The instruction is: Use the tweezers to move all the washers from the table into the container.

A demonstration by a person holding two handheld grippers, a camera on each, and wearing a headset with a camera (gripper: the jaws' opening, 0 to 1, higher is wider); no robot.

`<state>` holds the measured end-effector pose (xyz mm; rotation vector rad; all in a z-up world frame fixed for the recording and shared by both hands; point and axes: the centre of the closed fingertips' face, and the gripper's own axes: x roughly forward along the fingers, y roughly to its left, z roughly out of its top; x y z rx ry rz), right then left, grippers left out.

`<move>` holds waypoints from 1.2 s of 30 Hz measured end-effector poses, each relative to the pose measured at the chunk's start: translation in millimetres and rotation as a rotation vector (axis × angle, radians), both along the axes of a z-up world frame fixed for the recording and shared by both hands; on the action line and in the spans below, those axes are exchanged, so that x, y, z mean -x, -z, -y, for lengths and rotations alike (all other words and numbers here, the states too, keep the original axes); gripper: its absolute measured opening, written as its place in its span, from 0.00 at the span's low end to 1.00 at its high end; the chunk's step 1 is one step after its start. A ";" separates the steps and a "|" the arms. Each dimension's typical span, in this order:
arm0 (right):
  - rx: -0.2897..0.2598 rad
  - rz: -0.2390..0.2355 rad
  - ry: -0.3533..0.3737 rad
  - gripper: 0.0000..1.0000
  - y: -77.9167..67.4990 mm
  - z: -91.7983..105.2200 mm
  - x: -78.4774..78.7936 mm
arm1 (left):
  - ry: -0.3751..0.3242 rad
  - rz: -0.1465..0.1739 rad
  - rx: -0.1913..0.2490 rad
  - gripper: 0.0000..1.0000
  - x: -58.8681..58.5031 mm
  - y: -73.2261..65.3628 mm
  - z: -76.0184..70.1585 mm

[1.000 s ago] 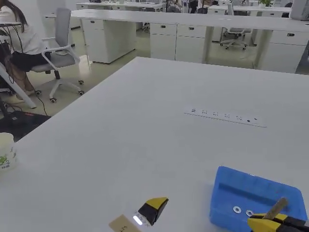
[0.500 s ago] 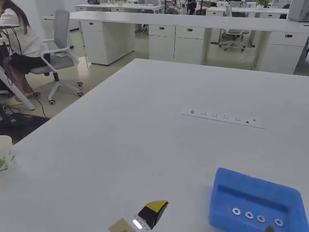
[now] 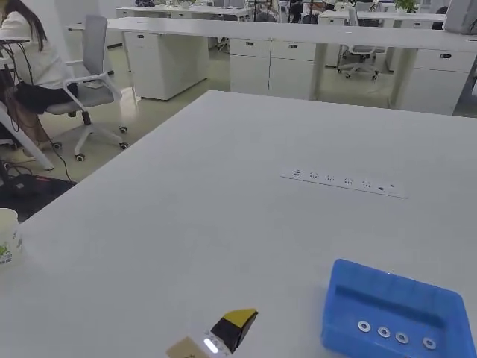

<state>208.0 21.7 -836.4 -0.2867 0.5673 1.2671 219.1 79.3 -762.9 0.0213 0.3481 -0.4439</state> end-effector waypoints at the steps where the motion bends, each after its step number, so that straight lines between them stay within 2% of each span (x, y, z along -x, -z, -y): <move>1: -0.001 -0.010 0.017 0.04 0.2 1.5 -2.2 | 0.000 0.000 -0.001 0.65 0.0 0.0 -0.1; 2: -0.006 -0.026 0.040 0.04 -0.3 2.5 -4.2 | 0.000 0.001 -0.001 0.65 0.0 -0.2 0.0; 6: 0.012 -0.007 0.034 0.03 0.3 4.0 -6.7 | -0.002 0.004 -0.002 0.65 0.0 -0.7 -0.3; 13: -0.007 -0.054 0.098 0.03 0.2 3.0 -12.3 | -0.004 0.005 -0.002 0.65 0.5 -0.7 -0.9; 16: -0.016 -0.064 0.100 0.03 -2.3 2.8 -12.4 | -0.006 0.006 -0.002 0.65 0.5 -0.8 -1.4; 21: -0.098 -0.093 0.145 0.03 -23.7 2.2 -23.1 | -0.006 0.008 -0.002 0.65 1.0 -1.1 -1.5; 27: -0.165 -0.071 0.179 0.03 -51.2 3.5 -51.4 | -0.007 0.011 0.000 0.65 0.5 -1.7 -1.3; 33: -0.223 -0.087 0.214 0.03 -65.0 -1.1 -71.7 | -0.005 0.012 -0.003 0.65 0.5 -1.6 -0.7; 36: -0.228 -0.081 0.220 0.03 -67.7 -1.5 -83.1 | -0.002 0.012 0.002 0.64 0.6 -2.0 -0.2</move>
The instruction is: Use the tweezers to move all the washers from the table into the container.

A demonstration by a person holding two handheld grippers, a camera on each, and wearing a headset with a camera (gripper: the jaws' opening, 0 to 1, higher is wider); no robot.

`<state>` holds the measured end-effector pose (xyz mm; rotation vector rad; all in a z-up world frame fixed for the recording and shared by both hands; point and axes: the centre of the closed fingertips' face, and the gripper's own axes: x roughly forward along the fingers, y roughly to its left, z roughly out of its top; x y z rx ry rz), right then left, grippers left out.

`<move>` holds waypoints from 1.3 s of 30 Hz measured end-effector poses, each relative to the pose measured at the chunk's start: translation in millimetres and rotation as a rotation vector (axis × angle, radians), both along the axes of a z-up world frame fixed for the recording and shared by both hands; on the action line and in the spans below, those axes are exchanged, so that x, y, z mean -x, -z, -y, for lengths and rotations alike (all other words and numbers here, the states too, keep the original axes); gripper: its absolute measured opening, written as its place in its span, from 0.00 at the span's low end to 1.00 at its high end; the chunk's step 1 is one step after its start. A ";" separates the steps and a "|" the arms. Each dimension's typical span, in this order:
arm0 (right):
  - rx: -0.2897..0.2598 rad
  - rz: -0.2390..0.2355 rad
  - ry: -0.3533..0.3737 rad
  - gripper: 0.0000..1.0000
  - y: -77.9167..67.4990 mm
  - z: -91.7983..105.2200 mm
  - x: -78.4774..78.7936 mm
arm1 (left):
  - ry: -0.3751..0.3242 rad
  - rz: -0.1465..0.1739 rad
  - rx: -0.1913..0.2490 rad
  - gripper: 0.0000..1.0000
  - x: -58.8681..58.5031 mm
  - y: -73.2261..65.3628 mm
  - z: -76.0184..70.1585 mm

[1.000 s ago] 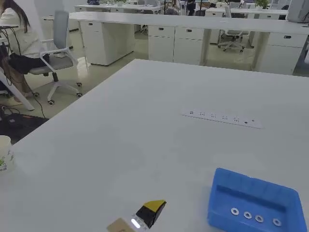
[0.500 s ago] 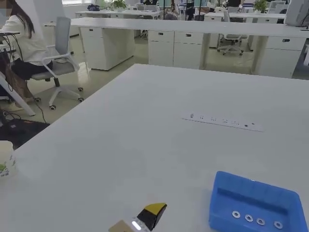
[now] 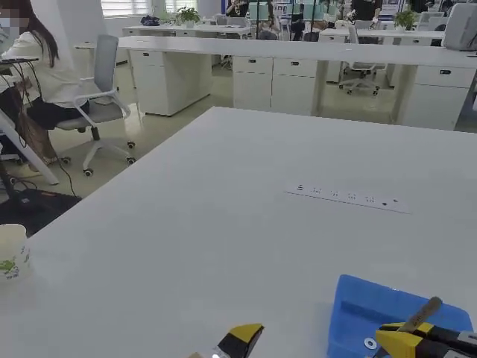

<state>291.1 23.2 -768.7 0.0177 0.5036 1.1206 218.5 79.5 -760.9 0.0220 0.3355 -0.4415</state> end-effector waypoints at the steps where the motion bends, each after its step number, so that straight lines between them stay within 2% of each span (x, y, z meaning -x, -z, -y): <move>1: 0.000 0.002 0.004 0.03 -0.6 -1.0 -4.7 | 0.001 0.000 0.001 0.64 0.1 -0.1 0.2; 5: 0.005 0.016 0.008 0.03 0.4 -5.2 -20.3 | -0.002 0.009 0.004 0.63 0.0 -1.9 -0.5; 8: 0.009 0.001 0.014 0.03 8.8 -9.0 -34.5 | -0.010 0.010 0.004 0.64 -0.2 -2.2 -1.9; 11: 0.027 -0.008 0.005 0.03 19.5 -13.4 -42.6 | -0.027 0.050 0.041 0.65 -1.3 -12.0 -4.2; 15: 0.049 -0.017 -0.023 0.03 31.0 -16.2 -47.7 | -0.049 0.077 0.069 0.68 -2.4 -18.7 -7.0; 21: 0.098 -0.019 -0.052 0.03 47.0 -12.9 -49.4 | -0.045 0.064 0.030 0.69 -3.2 -13.9 -5.5; 24: 0.101 -0.018 -0.058 0.03 47.9 -11.0 -48.9 | -0.042 0.062 0.023 0.70 -3.3 -13.2 -5.0; 28: 0.109 -0.013 -0.072 0.03 51.4 -10.7 -50.9 | -0.049 0.066 0.039 0.70 -4.2 -14.7 -6.2; 33: 0.116 -0.007 -0.087 0.03 53.8 -10.9 -52.9 | -0.036 0.048 0.049 0.69 -3.4 -12.3 -3.3; 39: 0.159 0.010 -0.122 0.03 61.8 -8.8 -49.6 | -0.030 0.044 0.068 0.69 -2.1 -12.9 -1.9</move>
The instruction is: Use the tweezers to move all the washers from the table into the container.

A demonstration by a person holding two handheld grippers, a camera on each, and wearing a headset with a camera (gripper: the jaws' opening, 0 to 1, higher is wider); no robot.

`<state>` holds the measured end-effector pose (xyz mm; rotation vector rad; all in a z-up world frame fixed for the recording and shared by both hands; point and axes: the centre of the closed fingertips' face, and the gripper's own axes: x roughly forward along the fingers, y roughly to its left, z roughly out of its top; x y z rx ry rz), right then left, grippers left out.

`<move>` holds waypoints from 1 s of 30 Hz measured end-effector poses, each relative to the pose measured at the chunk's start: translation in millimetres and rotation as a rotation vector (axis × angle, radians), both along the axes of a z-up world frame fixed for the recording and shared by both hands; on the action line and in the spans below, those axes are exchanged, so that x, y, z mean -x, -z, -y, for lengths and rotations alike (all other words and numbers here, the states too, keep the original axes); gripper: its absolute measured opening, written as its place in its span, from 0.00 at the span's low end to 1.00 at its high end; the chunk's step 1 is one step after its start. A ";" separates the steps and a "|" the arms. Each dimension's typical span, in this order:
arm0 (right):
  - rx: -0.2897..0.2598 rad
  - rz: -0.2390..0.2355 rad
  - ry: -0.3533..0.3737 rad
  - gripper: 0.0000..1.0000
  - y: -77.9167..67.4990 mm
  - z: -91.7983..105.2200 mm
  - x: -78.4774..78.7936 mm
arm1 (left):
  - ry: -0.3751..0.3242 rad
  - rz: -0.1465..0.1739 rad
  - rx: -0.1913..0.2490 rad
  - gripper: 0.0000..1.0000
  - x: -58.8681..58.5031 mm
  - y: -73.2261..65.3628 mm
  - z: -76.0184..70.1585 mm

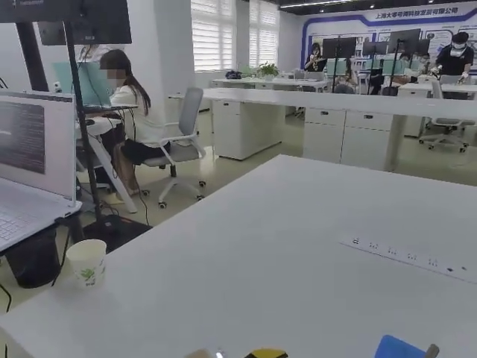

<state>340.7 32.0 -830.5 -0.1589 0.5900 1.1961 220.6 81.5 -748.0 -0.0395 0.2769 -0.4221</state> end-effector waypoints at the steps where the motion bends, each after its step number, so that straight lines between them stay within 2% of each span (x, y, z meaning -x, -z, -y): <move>1: 0.006 0.003 -0.004 0.03 1.3 0.4 0.4 | -0.001 -0.002 0.006 0.69 0.1 -0.3 -0.2; 8: 0.009 0.025 -0.030 0.03 0.3 -1.8 1.6 | -0.011 -0.013 0.000 0.69 0.1 1.8 -2.4; 10: 0.006 0.048 -0.064 0.04 -1.2 -3.8 4.9 | -0.015 -0.019 0.000 0.69 0.2 2.7 -3.2; 11: 0.002 0.057 -0.059 0.04 -2.8 -3.7 4.8 | -0.016 -0.021 -0.001 0.69 0.2 3.2 -3.5; 15: -0.049 0.068 -0.044 0.03 -18.8 -5.1 4.4 | -0.006 -0.035 -0.008 0.70 0.9 6.0 -1.6; 18: -0.086 0.101 -0.037 0.03 -35.8 -3.8 5.5 | -0.002 -0.042 -0.010 0.70 1.3 7.4 -1.0; 22: -0.121 0.127 -0.040 0.03 -54.2 1.4 10.8 | -0.010 -0.040 0.016 0.71 1.0 4.9 -2.1; 27: -0.159 0.153 -0.070 0.03 -81.5 15.0 36.3 | -0.018 -0.035 0.019 0.71 0.6 3.7 -3.8; 29: -0.161 0.145 -0.082 0.03 -87.1 22.2 46.6 | -0.018 -0.031 0.019 0.71 0.6 2.6 -3.7; 30: -0.157 0.125 -0.103 0.03 -89.6 27.4 58.2 | -0.019 -0.028 0.019 0.71 0.7 1.7 -3.9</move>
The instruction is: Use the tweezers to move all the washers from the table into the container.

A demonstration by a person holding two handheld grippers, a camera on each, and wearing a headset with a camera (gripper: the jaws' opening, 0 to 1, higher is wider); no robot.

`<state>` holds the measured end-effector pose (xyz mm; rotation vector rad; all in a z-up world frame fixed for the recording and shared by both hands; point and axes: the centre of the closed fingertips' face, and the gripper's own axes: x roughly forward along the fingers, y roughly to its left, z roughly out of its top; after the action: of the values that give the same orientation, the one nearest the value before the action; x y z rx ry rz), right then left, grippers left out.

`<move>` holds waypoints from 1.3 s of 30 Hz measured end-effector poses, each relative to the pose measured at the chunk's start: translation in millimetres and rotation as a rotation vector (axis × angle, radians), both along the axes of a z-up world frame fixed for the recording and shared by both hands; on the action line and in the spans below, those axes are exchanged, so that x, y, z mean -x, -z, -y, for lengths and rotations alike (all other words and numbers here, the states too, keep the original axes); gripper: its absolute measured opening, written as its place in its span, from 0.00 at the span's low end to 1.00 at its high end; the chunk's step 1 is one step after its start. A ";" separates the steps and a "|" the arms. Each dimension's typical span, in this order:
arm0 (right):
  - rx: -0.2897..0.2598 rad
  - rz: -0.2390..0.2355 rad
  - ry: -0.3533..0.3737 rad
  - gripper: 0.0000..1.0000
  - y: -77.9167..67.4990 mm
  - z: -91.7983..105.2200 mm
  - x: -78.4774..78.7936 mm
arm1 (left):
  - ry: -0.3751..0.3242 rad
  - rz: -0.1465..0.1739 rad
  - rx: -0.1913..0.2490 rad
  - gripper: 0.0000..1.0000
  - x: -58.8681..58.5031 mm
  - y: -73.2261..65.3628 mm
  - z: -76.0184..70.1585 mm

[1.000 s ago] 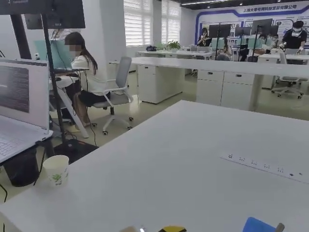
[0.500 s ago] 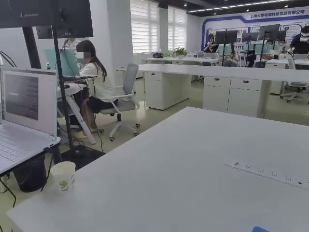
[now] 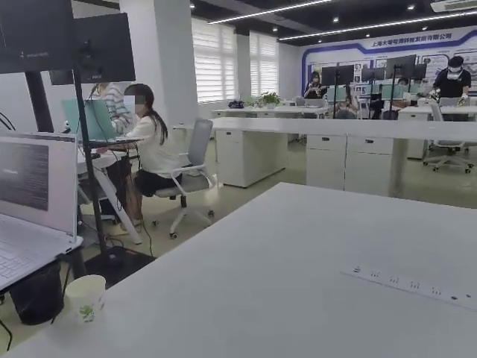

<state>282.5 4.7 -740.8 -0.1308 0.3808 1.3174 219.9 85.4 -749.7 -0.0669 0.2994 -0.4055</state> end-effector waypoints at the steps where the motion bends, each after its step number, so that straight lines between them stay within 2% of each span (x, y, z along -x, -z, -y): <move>1: 0.002 -0.025 -0.009 0.03 -1.4 6.0 10.4 | -0.003 0.006 0.003 0.71 0.3 -1.6 -0.7; 4: 0.016 -0.054 -0.029 0.03 0.7 20.2 33.6 | -0.020 0.015 0.017 0.70 -0.3 -4.2 -3.9; 8: 0.092 -0.149 -0.049 0.03 18.4 38.1 59.8 | -0.023 0.014 0.028 0.70 -1.0 -4.2 -4.7; 9: 0.099 -0.150 -0.052 0.03 20.2 39.9 62.5 | -0.022 0.012 0.026 0.70 -1.1 -3.8 -4.4; 10: 0.101 -0.150 -0.050 0.03 23.4 42.5 58.0 | -0.020 0.012 0.022 0.70 -1.1 -3.6 -3.9; 12: 0.116 -0.183 -0.043 0.03 30.7 47.7 63.0 | -0.017 0.011 0.015 0.70 -0.9 -3.3 -3.0; 13: 0.139 -0.208 -0.044 0.03 36.0 51.3 68.2 | -0.015 0.009 0.015 0.70 -0.8 -2.9 -2.9; 14: 0.170 -0.207 -0.051 0.03 40.7 55.0 72.1 | -0.014 0.007 0.017 0.70 -0.7 -2.9 -2.7; 15: 0.229 -0.198 -0.065 0.03 48.3 61.1 77.0 | -0.013 0.007 0.019 0.70 -0.9 -2.9 -2.5; 16: 0.247 -0.193 -0.070 0.03 51.9 63.5 76.7 | -0.014 0.006 0.018 0.70 -0.8 -2.7 -2.6; 17: 0.307 -0.162 -0.091 0.03 61.3 69.8 76.9 | -0.015 0.006 0.016 0.70 -0.9 -2.6 -2.8; 19: 0.391 -0.121 -0.124 0.03 67.9 75.0 84.6 | -0.022 0.011 0.014 0.70 -1.2 -3.5 -3.8; 21: 0.453 -0.102 -0.155 0.03 80.5 84.9 84.3 | -0.029 0.011 0.018 0.70 -1.4 -3.7 -5.1; 24: 0.503 -0.099 -0.158 0.03 85.9 88.3 89.5 | -0.029 0.012 0.021 0.70 -1.4 -3.8 -4.8; 28: 0.596 -0.057 -0.163 0.03 95.9 97.0 91.0 | -0.027 0.005 0.022 0.70 -1.5 -2.6 -3.8; 29: 0.611 -0.061 -0.154 0.03 97.8 99.6 90.8 | -0.027 0.001 0.025 0.70 -1.4 -2.2 -3.5; 31: 0.649 -0.051 -0.158 0.03 101.7 106.2 92.0 | -0.026 0.010 0.043 0.70 -2.3 -4.6 -2.2; 32: 0.682 -0.029 -0.163 0.03 104.9 111.3 90.9 | -0.025 0.013 0.048 0.71 -2.2 -5.2 -1.7; 33: 0.699 -0.027 -0.168 0.03 107.8 113.9 91.2 | -0.026 0.010 0.042 0.71 -2.3 -4.3 -2.0; 35: 0.710 -0.015 -0.176 0.03 112.7 114.3 91.4 | -0.029 0.017 0.024 0.72 -2.9 -4.7 -2.2; 36: 0.650 0.009 -0.192 0.03 110.4 103.7 90.5 | -0.029 0.015 0.023 0.72 -2.8 -4.3 -2.2; 37: 0.662 -0.014 -0.198 0.03 112.1 106.0 93.2 | -0.030 0.012 0.021 0.72 -3.0 -3.6 -2.5; 39: 0.588 0.008 -0.232 0.03 113.7 93.2 93.4 | -0.034 0.004 0.009 0.72 -3.6 -1.8 -3.2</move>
<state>189.0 -88.6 -854.6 -0.6890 0.7568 1.3977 223.6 88.6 -747.9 -0.0802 0.2924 -0.3736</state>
